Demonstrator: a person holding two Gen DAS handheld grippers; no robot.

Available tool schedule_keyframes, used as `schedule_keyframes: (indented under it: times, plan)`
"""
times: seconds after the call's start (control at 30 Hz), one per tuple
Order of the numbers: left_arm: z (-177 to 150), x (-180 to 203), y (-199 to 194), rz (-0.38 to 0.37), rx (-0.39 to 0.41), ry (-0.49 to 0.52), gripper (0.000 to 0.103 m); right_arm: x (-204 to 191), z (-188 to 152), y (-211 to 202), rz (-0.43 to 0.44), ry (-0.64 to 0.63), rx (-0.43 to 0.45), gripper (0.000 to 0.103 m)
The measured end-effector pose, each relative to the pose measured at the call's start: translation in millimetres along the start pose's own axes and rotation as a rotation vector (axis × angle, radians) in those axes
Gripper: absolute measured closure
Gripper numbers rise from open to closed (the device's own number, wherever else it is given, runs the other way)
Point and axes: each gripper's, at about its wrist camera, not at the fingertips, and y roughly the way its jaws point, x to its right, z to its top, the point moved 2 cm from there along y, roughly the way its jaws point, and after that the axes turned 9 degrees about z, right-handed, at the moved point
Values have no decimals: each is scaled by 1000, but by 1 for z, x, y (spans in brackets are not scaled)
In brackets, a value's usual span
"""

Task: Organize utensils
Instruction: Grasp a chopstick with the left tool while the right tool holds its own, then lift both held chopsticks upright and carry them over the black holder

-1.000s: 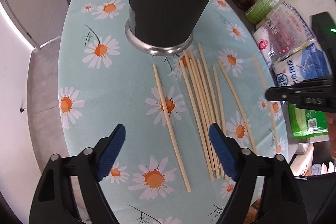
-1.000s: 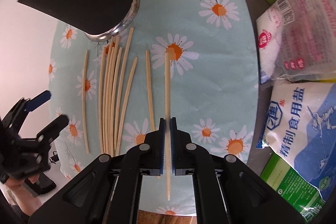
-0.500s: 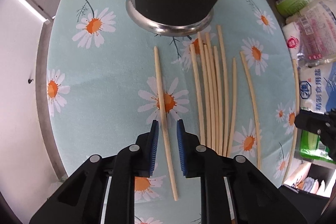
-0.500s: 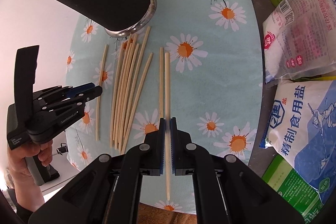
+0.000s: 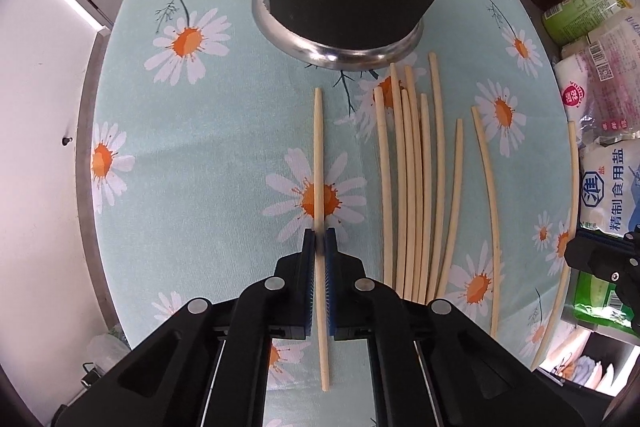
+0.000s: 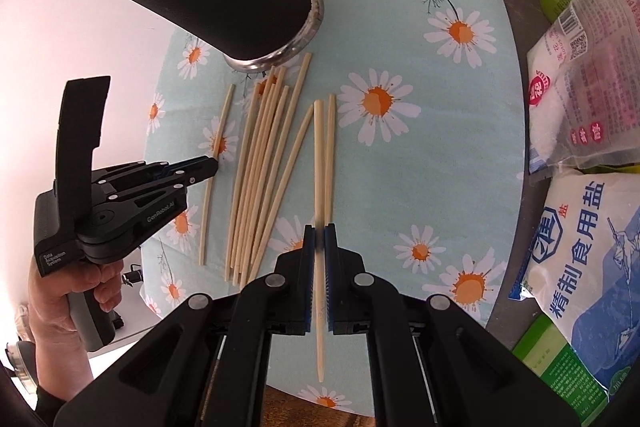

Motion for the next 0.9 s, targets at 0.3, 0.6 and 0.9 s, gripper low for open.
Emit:
schedule_keyframes:
  times: [0.3, 0.6, 0.9]
  plan:
    - [-41, -14, -35, -82, 102, -47, 99, -22, -9, -7, 1, -77, 54, 97]
    - [-68, -19, -94, -169, 272, -52, 99, -36, -8, -14, 45, -125, 130, 97]
    - [-60, -17, -155, -224, 475, -24, 99, -69, 5, -58, 145, -256, 297, 97]
